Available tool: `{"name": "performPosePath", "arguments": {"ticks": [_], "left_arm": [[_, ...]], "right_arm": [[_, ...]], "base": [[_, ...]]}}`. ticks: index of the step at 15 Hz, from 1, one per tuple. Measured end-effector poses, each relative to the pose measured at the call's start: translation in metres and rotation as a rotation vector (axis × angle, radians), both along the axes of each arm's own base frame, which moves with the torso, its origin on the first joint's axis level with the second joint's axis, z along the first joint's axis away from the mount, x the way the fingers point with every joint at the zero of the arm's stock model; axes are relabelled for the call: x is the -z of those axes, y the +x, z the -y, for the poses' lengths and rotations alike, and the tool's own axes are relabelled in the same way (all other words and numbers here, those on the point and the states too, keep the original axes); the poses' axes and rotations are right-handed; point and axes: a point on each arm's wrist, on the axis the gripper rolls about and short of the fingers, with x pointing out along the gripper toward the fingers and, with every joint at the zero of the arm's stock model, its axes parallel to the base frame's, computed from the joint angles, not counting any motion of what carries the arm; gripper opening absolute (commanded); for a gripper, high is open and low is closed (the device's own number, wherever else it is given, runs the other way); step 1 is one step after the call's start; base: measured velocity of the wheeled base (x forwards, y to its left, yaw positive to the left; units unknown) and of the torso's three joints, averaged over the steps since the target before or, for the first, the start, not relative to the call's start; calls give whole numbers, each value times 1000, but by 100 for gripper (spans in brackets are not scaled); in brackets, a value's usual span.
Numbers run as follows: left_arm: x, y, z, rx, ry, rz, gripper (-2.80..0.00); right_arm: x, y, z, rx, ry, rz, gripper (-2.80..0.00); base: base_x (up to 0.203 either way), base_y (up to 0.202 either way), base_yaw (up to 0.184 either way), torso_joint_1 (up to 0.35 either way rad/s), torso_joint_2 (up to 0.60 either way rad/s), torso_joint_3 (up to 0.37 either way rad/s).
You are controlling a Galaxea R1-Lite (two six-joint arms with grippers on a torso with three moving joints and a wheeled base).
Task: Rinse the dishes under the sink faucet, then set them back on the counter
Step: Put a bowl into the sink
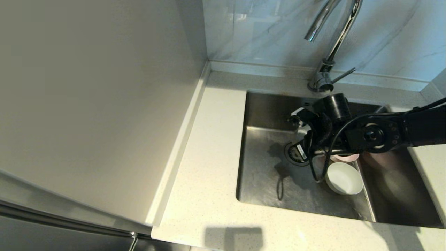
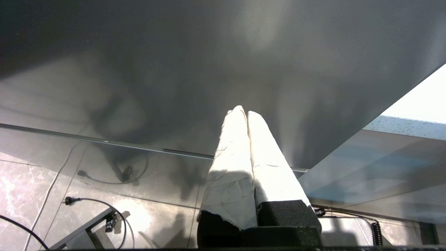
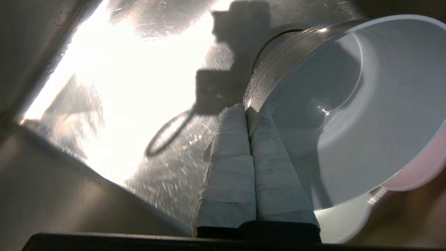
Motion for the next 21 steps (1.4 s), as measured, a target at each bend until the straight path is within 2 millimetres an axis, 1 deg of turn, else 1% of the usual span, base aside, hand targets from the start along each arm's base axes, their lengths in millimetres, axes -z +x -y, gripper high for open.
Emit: {"name": "performPosePath", "arguments": {"ticks": [4,6,8,11,14,15,18,19,21], "left_arm": [[0,0,0,1,-1,0,-280],[0,0,0,0,0,0,-280],[0,0,0,0,0,0,-280],[0,0,0,0,0,0,-280],[0,0,0,0,0,0,-280],[0,0,0,0,0,0,-280],[0,0,0,0,0,0,-280],[0,0,0,1,0,0,-280],[0,0,0,0,0,0,-280]], "right_arm": [[37,21,-5,18,34,55,-280],[54,33,-4,30,44,81,-280],[72,42,1,46,41,71,-280],[92,54,8,69,33,51,-280],[108,61,11,79,22,26,-280],[111,62,11,81,22,26,0],[111,62,13,85,24,27,0],[108,61,14,87,27,31,0],[96,57,17,94,34,50,0]], "base": [[0,0,0,0,0,0],[0,0,0,0,0,0],[0,0,0,0,0,0],[0,0,0,0,0,0],[0,0,0,0,0,0],[0,0,0,0,0,0],[0,0,0,0,0,0],[0,0,0,0,0,0],[0,0,0,0,0,0]]}}
